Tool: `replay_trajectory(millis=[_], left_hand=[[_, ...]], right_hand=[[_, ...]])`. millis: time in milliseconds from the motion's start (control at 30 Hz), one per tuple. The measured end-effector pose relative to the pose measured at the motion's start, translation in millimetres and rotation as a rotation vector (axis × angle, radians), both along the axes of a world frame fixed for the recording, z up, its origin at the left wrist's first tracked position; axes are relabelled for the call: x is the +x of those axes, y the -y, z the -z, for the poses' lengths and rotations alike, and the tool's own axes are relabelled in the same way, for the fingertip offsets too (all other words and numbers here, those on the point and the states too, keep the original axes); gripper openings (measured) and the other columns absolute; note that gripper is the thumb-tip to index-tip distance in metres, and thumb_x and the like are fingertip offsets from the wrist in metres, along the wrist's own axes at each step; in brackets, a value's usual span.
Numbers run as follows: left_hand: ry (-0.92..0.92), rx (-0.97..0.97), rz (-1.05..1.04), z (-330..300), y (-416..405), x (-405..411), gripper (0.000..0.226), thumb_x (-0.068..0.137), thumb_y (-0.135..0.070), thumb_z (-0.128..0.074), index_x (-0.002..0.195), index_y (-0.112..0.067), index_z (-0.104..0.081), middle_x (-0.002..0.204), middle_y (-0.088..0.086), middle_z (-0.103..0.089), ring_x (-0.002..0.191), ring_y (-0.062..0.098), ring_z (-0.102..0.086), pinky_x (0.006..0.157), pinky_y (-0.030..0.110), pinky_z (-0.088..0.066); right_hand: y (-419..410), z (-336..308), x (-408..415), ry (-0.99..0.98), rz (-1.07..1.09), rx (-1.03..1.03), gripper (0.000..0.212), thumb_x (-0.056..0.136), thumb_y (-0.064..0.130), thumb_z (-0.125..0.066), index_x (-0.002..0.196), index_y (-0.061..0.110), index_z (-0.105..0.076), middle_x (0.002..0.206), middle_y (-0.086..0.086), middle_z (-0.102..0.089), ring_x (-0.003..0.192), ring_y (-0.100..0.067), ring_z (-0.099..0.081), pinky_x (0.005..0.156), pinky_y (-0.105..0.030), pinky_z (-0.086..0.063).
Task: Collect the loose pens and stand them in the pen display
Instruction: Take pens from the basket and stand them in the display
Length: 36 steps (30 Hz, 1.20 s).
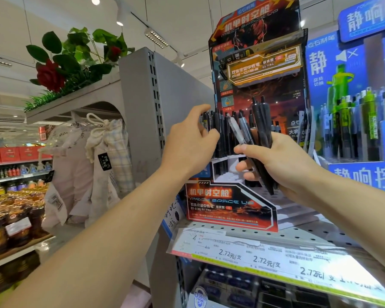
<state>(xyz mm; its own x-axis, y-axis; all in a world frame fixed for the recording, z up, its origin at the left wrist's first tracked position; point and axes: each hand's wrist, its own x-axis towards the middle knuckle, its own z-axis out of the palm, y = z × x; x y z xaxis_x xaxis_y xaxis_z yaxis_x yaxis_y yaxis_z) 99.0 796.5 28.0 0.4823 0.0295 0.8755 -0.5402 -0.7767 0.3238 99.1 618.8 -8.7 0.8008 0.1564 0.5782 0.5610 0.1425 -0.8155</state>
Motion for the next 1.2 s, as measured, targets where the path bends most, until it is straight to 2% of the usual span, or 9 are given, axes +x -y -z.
replay_trajectory(millis=[233, 467, 600, 767, 933, 1000, 1067, 1133, 1200], left_hand=[[0.002, -0.1, 0.195, 3, 28, -11, 0.038, 0.096, -0.034, -0.061, 0.134, -0.033, -0.058, 0.08, -0.009, -0.069, 0.079, -0.002, -0.063, 0.063, 0.004, -0.043], [-0.004, -0.222, 0.249, -5, 24, -16, 0.045, 0.093, -0.024, -0.067, 0.137, -0.024, -0.058, 0.075, -0.007, -0.075, 0.078, 0.004, -0.071, 0.088, 0.038, -0.059], [0.034, -0.327, 0.314, -11, 18, -15, 0.053, 0.094, -0.018, -0.067, 0.143, -0.026, -0.048, 0.074, -0.005, -0.075, 0.074, 0.006, -0.073, 0.08, 0.038, -0.062], [0.169, -0.448, 0.366, -22, 4, -14, 0.039, 0.095, -0.014, -0.066, 0.118, -0.038, -0.046, 0.075, -0.006, -0.075, 0.073, 0.01, -0.074, 0.07, 0.032, -0.062], [0.266, -0.349, 0.239, -21, -5, -10, 0.033, 0.094, -0.026, -0.066, 0.106, -0.05, -0.047, 0.093, -0.006, -0.073, 0.083, 0.012, -0.073, 0.082, 0.042, -0.06], [0.268, -0.301, 0.215, -18, -7, -9, 0.028, 0.095, -0.027, -0.066, 0.112, -0.044, -0.052, 0.098, -0.007, -0.071, 0.078, 0.005, -0.072, 0.076, 0.033, -0.062], [0.266, -0.272, 0.196, -15, -7, -8, 0.028, 0.095, -0.024, -0.066, 0.116, -0.038, -0.055, 0.096, -0.011, -0.069, 0.072, 0.0, -0.071, 0.066, 0.023, -0.06], [0.244, -0.258, 0.2, -14, -7, -7, 0.029, 0.095, -0.022, -0.066, 0.116, -0.04, -0.055, 0.096, -0.012, -0.068, 0.07, 0.003, -0.071, 0.064, 0.026, -0.061], [0.233, -0.213, 0.168, -17, -6, -5, 0.029, 0.095, -0.024, -0.065, 0.118, -0.039, -0.056, 0.093, -0.015, -0.066, 0.068, 0.004, -0.07, 0.063, 0.028, -0.062]], right_hand=[[-1, 1, 1, 0.078, -0.088, -0.017, 0.023, 0.1, 0.012, -0.062, 0.117, 0.027, -0.065, 0.103, 0.0, -0.079, 0.081, -0.026, -0.078, 0.062, -0.032, -0.062], [1, 1, 4, 0.069, -0.118, -0.027, 0.024, 0.101, 0.014, -0.062, 0.121, 0.028, -0.065, 0.102, 0.001, -0.079, 0.084, -0.027, -0.078, 0.063, -0.031, -0.062], [5, -1, 5, 0.059, -0.078, -0.071, 0.026, 0.101, 0.018, -0.063, 0.124, 0.031, -0.063, 0.099, 0.002, -0.08, 0.083, -0.025, -0.078, 0.06, -0.029, -0.06], [6, 1, 7, 0.036, 0.003, -0.112, 0.019, 0.097, 0.022, -0.069, 0.116, 0.018, -0.067, 0.084, -0.01, -0.074, 0.053, -0.017, -0.064, 0.048, -0.022, -0.049], [7, 2, 9, 0.075, 0.052, -0.162, 0.019, 0.1, 0.018, -0.063, 0.118, 0.018, -0.067, 0.066, -0.005, -0.059, 0.046, -0.014, -0.041, 0.044, -0.023, -0.039], [6, 2, 9, 0.081, 0.055, -0.157, 0.016, 0.101, 0.017, -0.06, 0.116, 0.017, -0.067, 0.067, -0.001, -0.057, 0.045, -0.012, -0.04, 0.043, -0.022, -0.038], [5, 1, 10, 0.079, 0.082, -0.162, 0.01, 0.101, 0.02, -0.06, 0.097, 0.011, -0.061, 0.068, -0.005, -0.049, 0.045, -0.013, -0.04, 0.042, -0.023, -0.037], [5, 2, 13, 0.07, 0.092, -0.14, 0.016, 0.102, 0.021, -0.06, 0.089, 0.014, -0.052, 0.065, 0.001, -0.048, 0.045, -0.012, -0.04, 0.042, -0.023, -0.037], [6, 1, 14, 0.064, 0.088, -0.11, 0.007, 0.102, 0.021, -0.058, 0.1, 0.02, -0.051, 0.071, 0.0, -0.05, 0.046, -0.012, -0.041, 0.043, -0.025, -0.038]])
